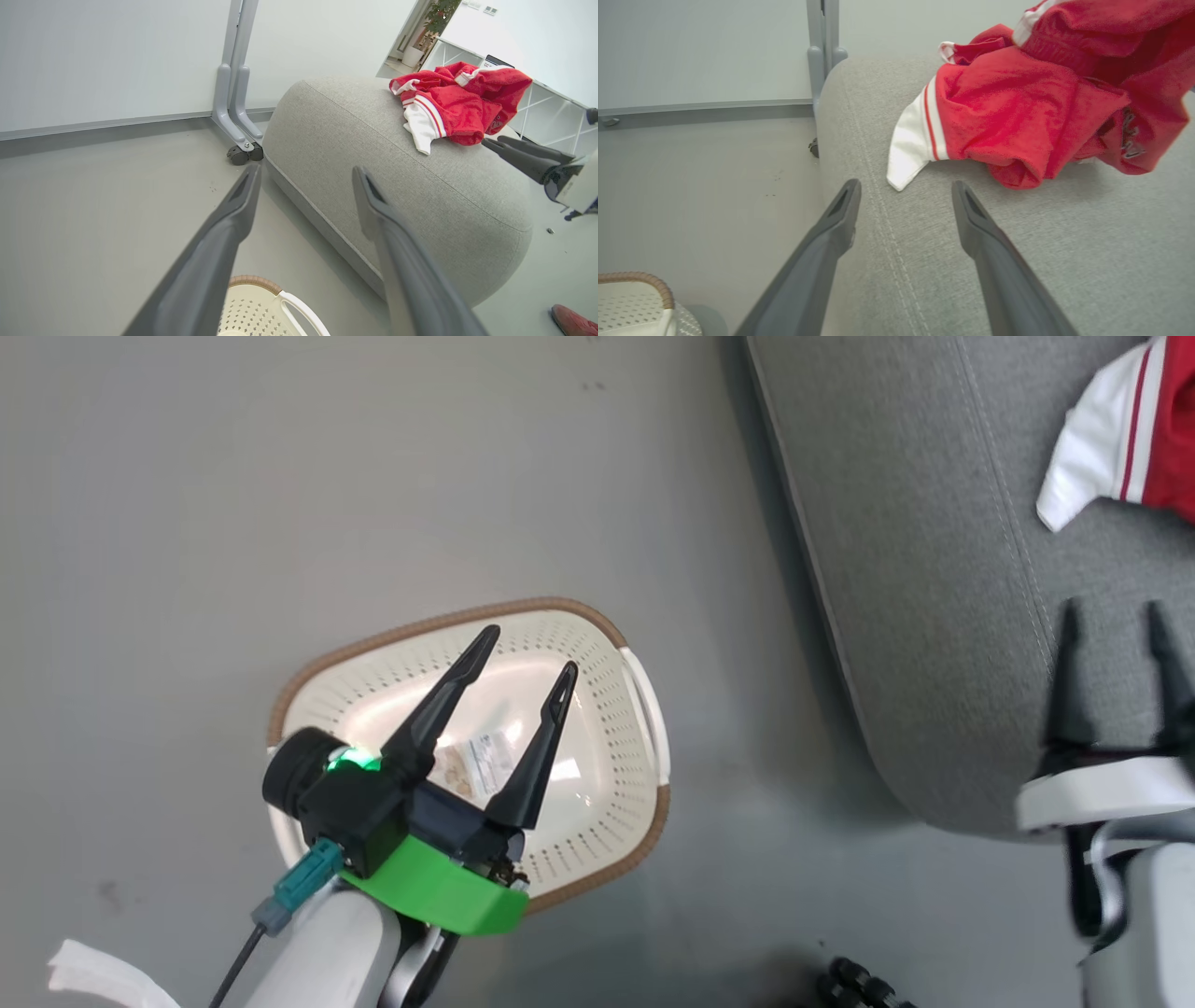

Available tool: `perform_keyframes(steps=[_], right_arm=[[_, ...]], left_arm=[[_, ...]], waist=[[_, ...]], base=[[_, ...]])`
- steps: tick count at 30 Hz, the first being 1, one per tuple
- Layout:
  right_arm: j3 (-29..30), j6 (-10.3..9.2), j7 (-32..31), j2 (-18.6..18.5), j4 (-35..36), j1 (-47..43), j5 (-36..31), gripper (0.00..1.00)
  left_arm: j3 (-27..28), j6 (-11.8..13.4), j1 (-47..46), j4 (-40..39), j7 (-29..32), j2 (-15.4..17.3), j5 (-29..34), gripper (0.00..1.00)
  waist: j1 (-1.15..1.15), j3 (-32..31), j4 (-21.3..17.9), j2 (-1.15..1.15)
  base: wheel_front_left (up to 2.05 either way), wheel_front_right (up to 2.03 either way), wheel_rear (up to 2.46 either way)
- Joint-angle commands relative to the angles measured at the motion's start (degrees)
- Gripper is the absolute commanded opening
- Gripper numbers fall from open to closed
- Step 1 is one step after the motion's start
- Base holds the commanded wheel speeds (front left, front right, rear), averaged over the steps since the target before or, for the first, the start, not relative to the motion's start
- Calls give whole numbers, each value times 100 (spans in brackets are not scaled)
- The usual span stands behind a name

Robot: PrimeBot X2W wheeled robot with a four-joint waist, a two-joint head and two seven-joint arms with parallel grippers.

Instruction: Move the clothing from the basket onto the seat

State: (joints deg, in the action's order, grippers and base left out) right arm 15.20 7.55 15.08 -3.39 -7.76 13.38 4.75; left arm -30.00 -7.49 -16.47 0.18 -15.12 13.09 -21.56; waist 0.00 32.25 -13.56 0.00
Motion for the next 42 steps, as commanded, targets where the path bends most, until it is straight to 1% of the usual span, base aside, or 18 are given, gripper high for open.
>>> perform_keyframes(steps=[1, 4, 6, 10, 13, 17, 21, 25, 33, 42], right_arm=[[-203, -13, 13, -32, 9, -160, -9, 100], [-804, -12, 13, -1, -103, -389, -20, 100], [-1059, -12, 13, -4, -110, -474, 7, 100], [-1377, -12, 13, 15, -87, -667, 123, 100], [-1592, -12, 13, 23, -58, -822, 142, 100], [-1733, -12, 13, 28, 61, -1094, 186, 100], [-1835, -12, 13, 14, 390, -1349, 174, 100], [-1833, -12, 13, 13, 596, -1649, 166, 100], [-1853, -12, 13, 24, 541, -2227, 141, 100], [-2026, -12, 12, 35, 439, -2329, 189, 100]], left_arm=[[121, -1, 170, 16, -2, -86, -43, 100], [595, 0, 561, 191, -2, -398, -39, 100], [947, 0, 787, 276, -2, -561, 93, 100], [1688, 3, 1310, 443, -2, -773, 405, 100], [2184, 9, 1639, 518, -3, -893, 675, 100], [2644, 8, 2040, 492, -3, -963, 883, 100], [3028, 11, 2379, 204, -3, -1006, 997, 100], [3141, 11, 2723, -64, -2, -1018, 965, 100], [2841, 8, 3179, -138, -2, -1015, 1153, 100], [2634, 4, 3434, -137, -2, -1015, 1293, 100]], waist=[[0, -919, 816, 0], [0, -1395, 1193, 0], [0, -1699, 1404, 0], [0, -2230, 1666, 0], [0, -2617, 1774, 0], [0, -3043, 1809, 0], [0, -3246, 1756, 0], [0, -3424, 1678, 0], [0, -3724, 1523, 0], [0, -3905, 1340, 0]], base=[[0, 0, 0], [0, 0, 0], [0, 0, 0], [0, 0, 0], [0, 0, 0], [0, 0, 0], [0, 0, 0], [0, 0, 0], [0, 0, 0], [0, 0, 0]])
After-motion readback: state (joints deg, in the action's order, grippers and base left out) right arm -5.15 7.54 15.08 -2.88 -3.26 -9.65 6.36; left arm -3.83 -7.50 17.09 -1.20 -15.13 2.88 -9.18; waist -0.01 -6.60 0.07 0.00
